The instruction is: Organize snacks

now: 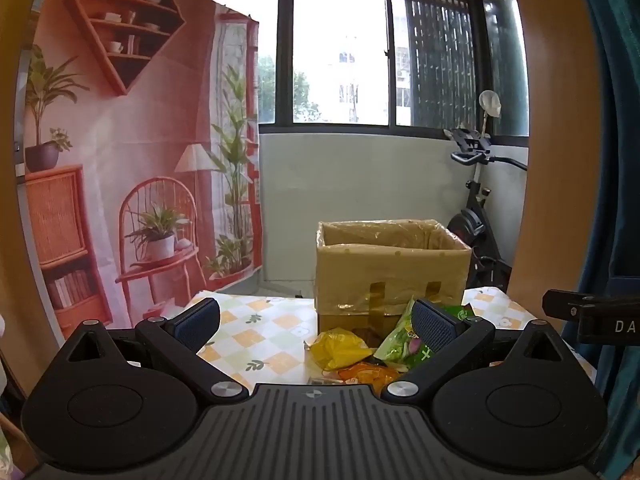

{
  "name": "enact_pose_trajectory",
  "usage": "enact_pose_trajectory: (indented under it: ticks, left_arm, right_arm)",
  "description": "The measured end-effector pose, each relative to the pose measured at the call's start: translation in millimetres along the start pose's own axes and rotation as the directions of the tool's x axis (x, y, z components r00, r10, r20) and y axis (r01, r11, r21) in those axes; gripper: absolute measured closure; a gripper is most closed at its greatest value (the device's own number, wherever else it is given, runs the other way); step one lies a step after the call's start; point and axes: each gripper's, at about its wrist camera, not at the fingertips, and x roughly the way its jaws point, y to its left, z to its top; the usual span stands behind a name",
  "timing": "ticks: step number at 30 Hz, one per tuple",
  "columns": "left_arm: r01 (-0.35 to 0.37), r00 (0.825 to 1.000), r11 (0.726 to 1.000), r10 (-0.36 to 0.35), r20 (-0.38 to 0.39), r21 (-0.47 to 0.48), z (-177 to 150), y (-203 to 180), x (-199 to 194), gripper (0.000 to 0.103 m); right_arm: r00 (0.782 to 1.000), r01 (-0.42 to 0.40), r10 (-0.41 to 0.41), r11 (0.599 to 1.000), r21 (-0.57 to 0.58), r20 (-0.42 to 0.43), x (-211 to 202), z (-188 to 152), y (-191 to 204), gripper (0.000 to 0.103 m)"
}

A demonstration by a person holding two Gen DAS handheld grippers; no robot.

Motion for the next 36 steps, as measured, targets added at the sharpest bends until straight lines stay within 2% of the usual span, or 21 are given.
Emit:
enact_pose_trajectory:
  ticks: [1,3,7,36]
  left_arm:
    - [-0.004,1.000,1.000,0.004,0.001,0.016,1,-5,1,0.000]
    - [0.004,1.000,1.000,-0.004,0.029,-0.018,1,3,-8,0.000]
    - [0.003,1.000,1.000,-0.003,0.001,-0.018,4,3,-1,0.000]
    - [0.008,1.000,1.000,-0.008,0.001,-0.028,1,6,-1,0.000]
  right_arm:
    - [1.000,-0.001,0.001,1.000,0.000,0.003,0,0,0,0.000]
    - [1.000,-0.002,0.002,1.000,0.000,0.001,0,0,0,0.000]
    - [1.000,0.001,-0.001,1.000,-0.005,-0.004,0,-1,1,0.000]
    - [1.000,0.001,-0.001,1.000,0.006,-0.010,4,-3,-3,0.000]
